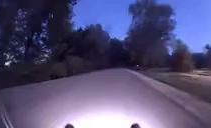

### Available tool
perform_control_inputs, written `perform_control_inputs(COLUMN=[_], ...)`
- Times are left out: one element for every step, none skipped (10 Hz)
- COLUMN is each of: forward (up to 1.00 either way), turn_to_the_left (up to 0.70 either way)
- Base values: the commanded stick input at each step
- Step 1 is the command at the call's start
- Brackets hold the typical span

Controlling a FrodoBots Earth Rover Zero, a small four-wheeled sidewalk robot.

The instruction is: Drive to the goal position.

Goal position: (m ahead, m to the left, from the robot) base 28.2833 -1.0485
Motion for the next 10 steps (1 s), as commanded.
perform_control_inputs(forward=[1.0, 1.0, 1.0, 1.0, 1.0, 1.0, 1.0, 1.0, 1.0, 1.0], turn_to_the_left=[0.0, 0.0, 0.0, 0.0, 0.0, 0.0, 0.0, 0.0, 0.0, 0.0])
